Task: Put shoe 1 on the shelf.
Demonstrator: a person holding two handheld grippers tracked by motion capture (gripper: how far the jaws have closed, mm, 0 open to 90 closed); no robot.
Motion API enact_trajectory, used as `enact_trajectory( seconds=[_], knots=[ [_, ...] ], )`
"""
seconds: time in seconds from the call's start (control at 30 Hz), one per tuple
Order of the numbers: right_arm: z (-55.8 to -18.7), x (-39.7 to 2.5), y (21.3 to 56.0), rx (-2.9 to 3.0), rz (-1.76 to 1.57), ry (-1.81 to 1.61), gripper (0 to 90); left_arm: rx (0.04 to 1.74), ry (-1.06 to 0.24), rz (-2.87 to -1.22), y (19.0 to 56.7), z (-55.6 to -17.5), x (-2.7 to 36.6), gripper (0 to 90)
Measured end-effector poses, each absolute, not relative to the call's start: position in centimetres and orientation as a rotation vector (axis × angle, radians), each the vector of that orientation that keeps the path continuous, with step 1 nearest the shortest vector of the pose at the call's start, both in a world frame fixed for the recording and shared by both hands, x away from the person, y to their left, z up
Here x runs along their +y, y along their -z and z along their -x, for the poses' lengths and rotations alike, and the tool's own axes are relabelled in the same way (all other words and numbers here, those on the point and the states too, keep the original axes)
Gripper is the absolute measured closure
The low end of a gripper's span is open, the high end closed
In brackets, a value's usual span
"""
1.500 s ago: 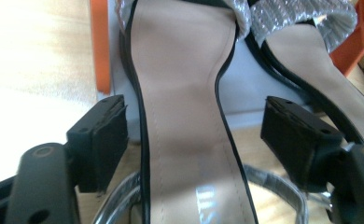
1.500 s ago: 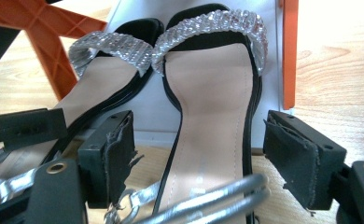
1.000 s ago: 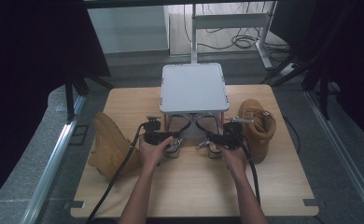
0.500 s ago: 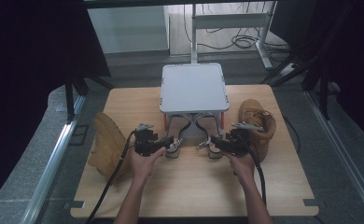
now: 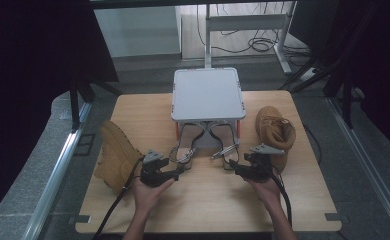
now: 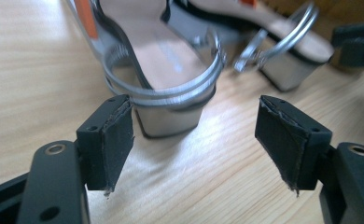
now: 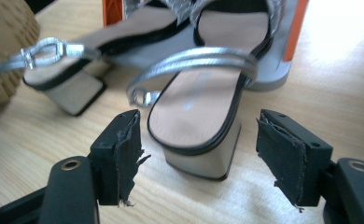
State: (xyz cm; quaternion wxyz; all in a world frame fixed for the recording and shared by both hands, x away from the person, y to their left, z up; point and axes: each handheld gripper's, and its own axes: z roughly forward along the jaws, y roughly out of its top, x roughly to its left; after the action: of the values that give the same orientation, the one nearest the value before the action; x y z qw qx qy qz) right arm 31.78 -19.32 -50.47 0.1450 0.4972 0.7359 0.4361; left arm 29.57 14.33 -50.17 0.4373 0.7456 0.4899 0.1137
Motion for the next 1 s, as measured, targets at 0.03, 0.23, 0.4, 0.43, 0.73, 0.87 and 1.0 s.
enact_trajectory(
  seconds=[0.03, 0.23, 0.4, 0.43, 0.73, 0.87, 1.0],
  knots=[
    [-31.8, -19.3, 50.5, 2.120, -1.432, -1.256, 31.1, 1.226, -0.300, -1.866, 50.4, -29.5, 14.1, 27.6],
    [-31.4, -18.6, 51.8, 2.148, -1.407, -1.195, 29.1, 1.248, -0.405, -1.903, 51.3, -29.3, 13.1, 30.0],
    [-31.3, -18.4, 52.5, 2.147, -1.412, -1.182, 28.3, 1.269, -0.427, -1.888, 51.5, -28.7, 13.1, 30.0],
    [-31.3, -18.4, 52.5, 2.145, -1.413, -1.179, 28.2, 1.270, -0.435, -1.885, 51.6, -28.5, 13.1, 30.0],
    [-31.6, -18.1, 53.1, 2.144, -1.409, -1.167, 27.5, 1.287, -0.405, -1.904, 52.6, -29.2, 12.3, 31.2],
    [-31.8, -18.0, 53.3, 2.145, -1.404, -1.152, 27.3, 1.286, -0.396, -1.908, 52.8, -29.8, 11.9, 30.9],
    [-31.9, -17.9, 53.4, 2.138, -1.399, -1.153, 27.3, 1.292, -0.400, -1.914, 53.2, -30.3, 11.6, 31.1]
  ],
)
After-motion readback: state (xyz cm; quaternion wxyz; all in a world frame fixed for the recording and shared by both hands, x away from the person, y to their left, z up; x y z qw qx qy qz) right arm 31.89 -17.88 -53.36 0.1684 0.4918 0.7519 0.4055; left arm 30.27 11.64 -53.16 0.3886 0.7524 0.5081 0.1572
